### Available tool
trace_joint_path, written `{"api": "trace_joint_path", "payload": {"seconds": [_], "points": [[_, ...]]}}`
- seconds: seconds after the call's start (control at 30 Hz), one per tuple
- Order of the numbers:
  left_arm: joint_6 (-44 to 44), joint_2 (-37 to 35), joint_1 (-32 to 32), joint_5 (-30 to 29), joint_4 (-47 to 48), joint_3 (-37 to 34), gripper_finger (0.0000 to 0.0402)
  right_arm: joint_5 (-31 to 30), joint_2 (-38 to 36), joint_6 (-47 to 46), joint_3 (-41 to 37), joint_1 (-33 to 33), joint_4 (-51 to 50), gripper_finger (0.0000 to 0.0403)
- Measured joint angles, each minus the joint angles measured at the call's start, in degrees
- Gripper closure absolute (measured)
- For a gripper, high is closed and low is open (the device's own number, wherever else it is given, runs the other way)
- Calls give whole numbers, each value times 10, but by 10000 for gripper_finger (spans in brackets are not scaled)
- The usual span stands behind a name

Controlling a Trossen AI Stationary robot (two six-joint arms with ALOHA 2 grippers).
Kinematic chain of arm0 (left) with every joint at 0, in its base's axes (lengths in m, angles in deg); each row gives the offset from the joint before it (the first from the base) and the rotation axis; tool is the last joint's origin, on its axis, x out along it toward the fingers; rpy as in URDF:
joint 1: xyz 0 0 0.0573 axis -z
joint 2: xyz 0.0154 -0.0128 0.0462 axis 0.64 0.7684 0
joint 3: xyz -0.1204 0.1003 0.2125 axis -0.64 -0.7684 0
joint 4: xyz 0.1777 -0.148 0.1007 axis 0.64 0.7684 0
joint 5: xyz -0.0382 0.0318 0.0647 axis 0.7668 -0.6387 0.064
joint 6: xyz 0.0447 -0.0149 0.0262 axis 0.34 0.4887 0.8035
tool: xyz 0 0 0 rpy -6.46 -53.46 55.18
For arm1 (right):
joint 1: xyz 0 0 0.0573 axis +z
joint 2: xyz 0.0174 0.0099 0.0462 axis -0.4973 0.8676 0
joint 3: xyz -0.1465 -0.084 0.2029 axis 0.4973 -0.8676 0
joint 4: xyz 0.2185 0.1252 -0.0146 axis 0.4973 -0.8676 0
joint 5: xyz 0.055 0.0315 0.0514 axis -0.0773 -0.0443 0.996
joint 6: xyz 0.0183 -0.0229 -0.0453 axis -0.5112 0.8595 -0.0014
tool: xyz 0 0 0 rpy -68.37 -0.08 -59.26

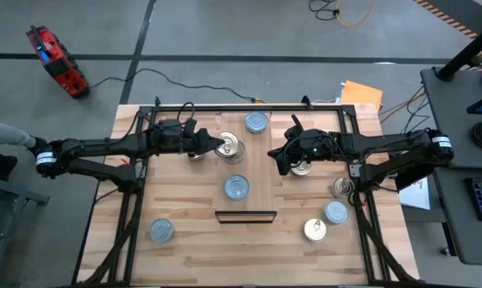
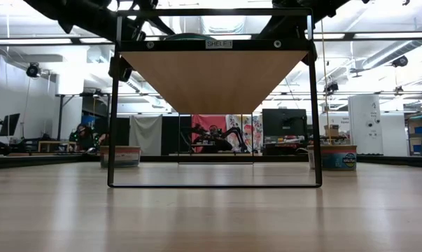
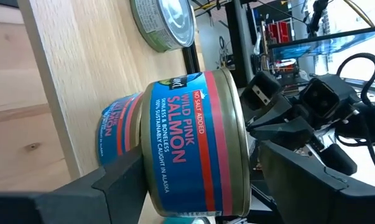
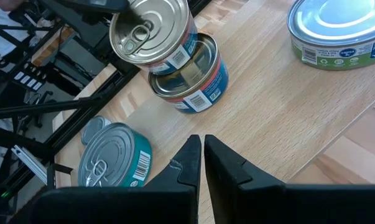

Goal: Stack canned seafood by type on shelf
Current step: Stack the blue and pink tuna can on top of the blue and pink tuna can on the shelf

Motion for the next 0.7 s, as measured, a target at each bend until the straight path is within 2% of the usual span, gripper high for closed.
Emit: {"api": "trace_joint_path", "payload": {"seconds": [0.43, 0.7], "points": [[7, 0, 0, 0, -3, 0, 92, 0, 0, 0, 0, 0, 0, 390], [7, 0, 0, 0, -1, 21, 90, -1, 0, 0, 0, 0, 0, 390]]}}
